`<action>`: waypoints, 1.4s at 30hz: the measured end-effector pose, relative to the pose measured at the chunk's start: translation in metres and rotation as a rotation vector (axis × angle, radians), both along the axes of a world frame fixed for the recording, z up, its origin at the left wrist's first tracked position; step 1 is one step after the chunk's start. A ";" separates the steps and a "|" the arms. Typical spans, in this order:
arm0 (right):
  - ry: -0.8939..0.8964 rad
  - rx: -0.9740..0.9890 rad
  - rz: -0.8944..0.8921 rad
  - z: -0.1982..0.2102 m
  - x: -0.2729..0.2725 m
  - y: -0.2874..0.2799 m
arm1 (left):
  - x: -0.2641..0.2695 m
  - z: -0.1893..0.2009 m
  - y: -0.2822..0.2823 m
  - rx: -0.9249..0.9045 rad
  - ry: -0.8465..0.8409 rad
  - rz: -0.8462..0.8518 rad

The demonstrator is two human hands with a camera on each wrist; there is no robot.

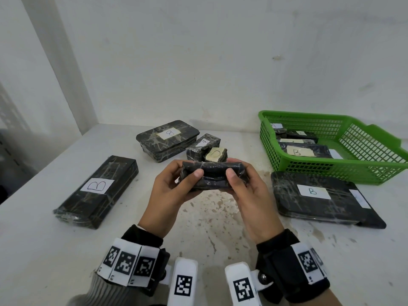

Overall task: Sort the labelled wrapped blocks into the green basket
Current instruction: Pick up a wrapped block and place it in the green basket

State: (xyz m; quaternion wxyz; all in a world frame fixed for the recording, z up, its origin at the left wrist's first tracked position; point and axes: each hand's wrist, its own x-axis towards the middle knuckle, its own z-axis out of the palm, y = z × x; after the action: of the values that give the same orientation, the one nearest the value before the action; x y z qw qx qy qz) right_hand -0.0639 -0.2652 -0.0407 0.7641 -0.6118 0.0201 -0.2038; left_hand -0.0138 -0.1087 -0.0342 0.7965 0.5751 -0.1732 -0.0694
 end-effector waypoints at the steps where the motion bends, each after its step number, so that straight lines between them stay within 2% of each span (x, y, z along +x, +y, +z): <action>1: -0.013 -0.020 -0.016 -0.001 0.000 -0.001 | 0.000 0.001 0.001 -0.001 0.002 -0.017; 4: -0.027 -0.069 -0.023 -0.003 0.001 -0.003 | -0.001 0.001 0.001 0.005 -0.005 -0.031; 7: -0.018 -0.112 -0.006 -0.002 0.001 -0.003 | 0.000 0.000 -0.001 0.027 -0.039 0.029; 11: -0.010 -0.051 0.036 0.001 -0.001 -0.002 | 0.000 0.002 0.003 0.039 -0.069 0.039; 14: -0.033 -0.033 -0.015 0.002 -0.001 -0.003 | 0.000 0.002 0.005 0.058 -0.070 -0.027; 17: -0.071 -0.037 -0.064 0.003 -0.001 -0.006 | -0.001 0.000 0.002 0.077 -0.006 -0.077; 21: -0.106 -0.015 -0.023 0.009 -0.004 -0.010 | -0.001 0.003 0.000 0.054 0.119 -0.091; 27: -0.022 0.075 0.077 0.014 -0.005 -0.014 | 0.001 0.006 0.002 -0.071 0.116 -0.079; 31: 0.053 0.105 0.105 0.011 -0.003 -0.013 | 0.004 0.002 0.004 -0.062 0.071 -0.087; 35: 0.026 0.076 0.082 0.010 -0.004 -0.012 | 0.004 0.002 0.006 -0.052 0.077 -0.111; 42: 0.087 0.095 0.156 0.009 -0.004 -0.009 | 0.005 -0.002 0.002 0.025 0.011 0.063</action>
State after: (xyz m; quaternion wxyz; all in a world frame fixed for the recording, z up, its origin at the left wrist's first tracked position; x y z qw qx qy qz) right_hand -0.0674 -0.2745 -0.0318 0.8041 -0.5829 0.0150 -0.1158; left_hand -0.0091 -0.1062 -0.0364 0.7921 0.5896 -0.1497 -0.0496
